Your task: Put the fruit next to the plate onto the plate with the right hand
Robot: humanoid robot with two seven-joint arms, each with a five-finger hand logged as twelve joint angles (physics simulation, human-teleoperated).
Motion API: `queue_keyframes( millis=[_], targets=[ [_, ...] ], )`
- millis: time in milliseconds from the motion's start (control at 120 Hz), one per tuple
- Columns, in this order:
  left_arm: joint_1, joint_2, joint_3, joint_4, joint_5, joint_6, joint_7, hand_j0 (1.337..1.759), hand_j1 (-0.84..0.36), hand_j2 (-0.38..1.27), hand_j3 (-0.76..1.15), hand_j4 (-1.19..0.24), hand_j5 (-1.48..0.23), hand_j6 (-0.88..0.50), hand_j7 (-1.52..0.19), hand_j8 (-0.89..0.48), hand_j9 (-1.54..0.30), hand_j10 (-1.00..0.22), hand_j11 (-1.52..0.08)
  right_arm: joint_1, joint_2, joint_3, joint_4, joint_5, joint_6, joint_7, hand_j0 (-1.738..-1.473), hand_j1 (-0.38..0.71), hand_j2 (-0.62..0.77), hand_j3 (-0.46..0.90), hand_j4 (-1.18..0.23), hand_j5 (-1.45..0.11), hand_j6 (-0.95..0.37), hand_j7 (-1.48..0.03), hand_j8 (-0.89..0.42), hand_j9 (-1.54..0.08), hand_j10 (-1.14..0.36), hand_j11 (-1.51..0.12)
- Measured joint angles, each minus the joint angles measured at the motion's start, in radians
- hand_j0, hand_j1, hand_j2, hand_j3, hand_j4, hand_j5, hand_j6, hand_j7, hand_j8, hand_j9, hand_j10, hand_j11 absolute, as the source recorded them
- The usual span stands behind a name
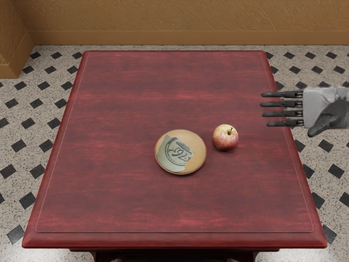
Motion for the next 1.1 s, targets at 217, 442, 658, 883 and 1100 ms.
queue_keyframes(
  millis=[217,442,658,883,1100],
  targets=[
    [0.0,0.0,0.0,0.0,0.0,0.0,0.0,1.658,0.34,0.0,0.0,-0.01,-0.01,-0.01,-0.01,-0.01,-0.01,-0.01,-0.01,0.019,0.019,0.082,-0.103,-0.117,0.0,0.0,-1.658,-0.35,0.0,0.0,0.0,0.0,0.01,0.0,0.0,0.0,0.0,0.0],
    [0.0,0.0,0.0,0.0,0.0,0.0,0.0,1.658,0.34,0.0,0.0,-0.01,-0.01,-0.01,-0.01,-0.01,-0.01,-0.01,-0.01,0.112,0.158,0.146,0.027,-0.623,-0.192,0.0,-1.658,-0.35,0.0,0.0,0.0,0.0,0.0,0.0,0.0,0.0,0.0,0.0],
    [0.0,0.0,0.0,0.0,0.0,0.0,0.0,1.658,0.34,0.0,0.0,-0.01,-0.01,-0.01,-0.01,-0.01,-0.01,-0.01,-0.01,0.106,0.37,0.208,0.052,-0.898,-0.331,0.0,-1.658,-0.35,0.0,0.0,0.0,0.0,0.0,0.0,0.0,0.0,0.0,0.0],
    [0.0,0.0,0.0,0.0,0.0,0.0,0.0,1.658,0.34,0.0,0.0,-0.01,-0.01,-0.01,-0.01,-0.01,-0.01,-0.01,-0.01,0.008,0.474,0.078,0.119,-1.145,-0.648,0.0,-1.658,-0.34,0.0,0.0,-0.01,-0.01,-0.01,-0.01,-0.01,-0.01,-0.01,-0.01],
    [0.0,0.0,0.0,0.0,0.0,0.0,0.0,1.658,0.34,0.0,0.0,-0.01,-0.01,-0.01,-0.01,-0.01,-0.01,-0.01,-0.01,-0.023,0.466,0.041,0.242,-1.225,-0.829,0.0,-1.658,-0.33,0.0,0.0,-0.02,-0.02,-0.02,-0.02,-0.02,-0.02,-0.02,-0.02]
  ],
)
